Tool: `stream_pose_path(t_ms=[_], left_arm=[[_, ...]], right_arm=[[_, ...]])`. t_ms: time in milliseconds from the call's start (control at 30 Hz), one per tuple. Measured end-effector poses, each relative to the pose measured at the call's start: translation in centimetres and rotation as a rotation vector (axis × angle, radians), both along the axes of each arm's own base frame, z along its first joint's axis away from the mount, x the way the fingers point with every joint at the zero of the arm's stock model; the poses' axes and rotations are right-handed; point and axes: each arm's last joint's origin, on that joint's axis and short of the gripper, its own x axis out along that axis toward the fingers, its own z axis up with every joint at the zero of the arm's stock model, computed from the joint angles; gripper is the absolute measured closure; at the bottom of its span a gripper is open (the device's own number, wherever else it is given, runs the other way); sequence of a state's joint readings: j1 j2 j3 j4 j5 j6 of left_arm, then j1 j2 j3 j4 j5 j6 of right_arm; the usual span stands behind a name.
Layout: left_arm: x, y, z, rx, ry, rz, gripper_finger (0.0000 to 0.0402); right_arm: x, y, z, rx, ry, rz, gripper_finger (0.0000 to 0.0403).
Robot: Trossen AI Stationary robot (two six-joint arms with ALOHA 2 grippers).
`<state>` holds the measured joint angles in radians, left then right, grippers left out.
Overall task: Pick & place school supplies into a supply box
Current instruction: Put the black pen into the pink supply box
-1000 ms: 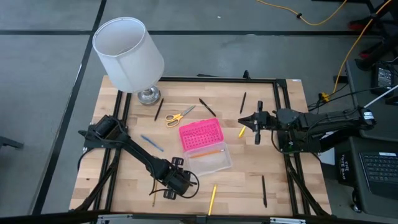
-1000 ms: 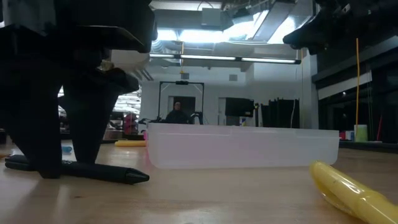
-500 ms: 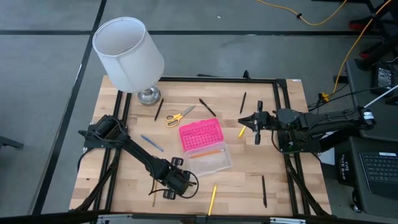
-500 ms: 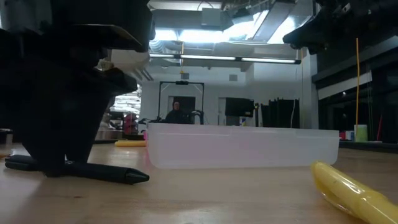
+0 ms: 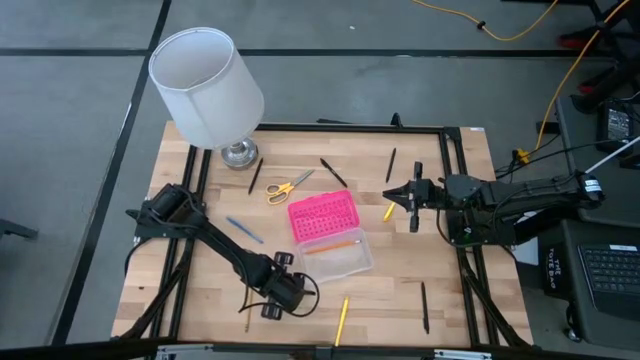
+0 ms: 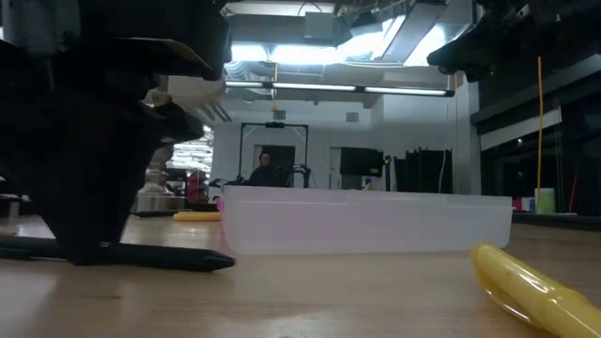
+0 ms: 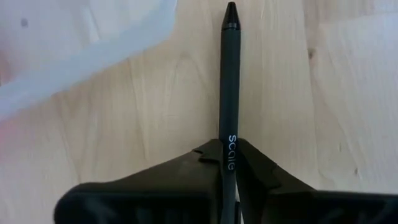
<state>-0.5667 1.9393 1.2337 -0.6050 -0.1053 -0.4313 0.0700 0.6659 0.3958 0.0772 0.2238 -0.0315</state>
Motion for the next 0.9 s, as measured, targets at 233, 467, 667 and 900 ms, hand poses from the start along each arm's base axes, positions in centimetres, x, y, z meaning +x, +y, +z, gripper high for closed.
stream_pose_path(t_ms=[233,467,667,900], left_arm=[[-0.4,-0.2,1.9,-0.1,-0.003,-0.078,0.0391],[-0.7,-0.1,3.9,-0.09,-0.079,-0.092,0.0391],[-0.3,0.0,5.5,-0.064,-0.222,-0.124,0.0391],[0.8,-0.5,7.6,-0.048,-0.45,-0.237,0.039]], right_arm=[[0.0,0.0,0.0,0.0,0.0,0.0,0.0368],[0.0,0.0,0.0,0.0,0.0,0.0,0.0368],[0.0,0.0,0.0,0.0,0.0,0.0,0.0368],[0.0,0.0,0.0,0.0,0.0,0.0,0.0368]])
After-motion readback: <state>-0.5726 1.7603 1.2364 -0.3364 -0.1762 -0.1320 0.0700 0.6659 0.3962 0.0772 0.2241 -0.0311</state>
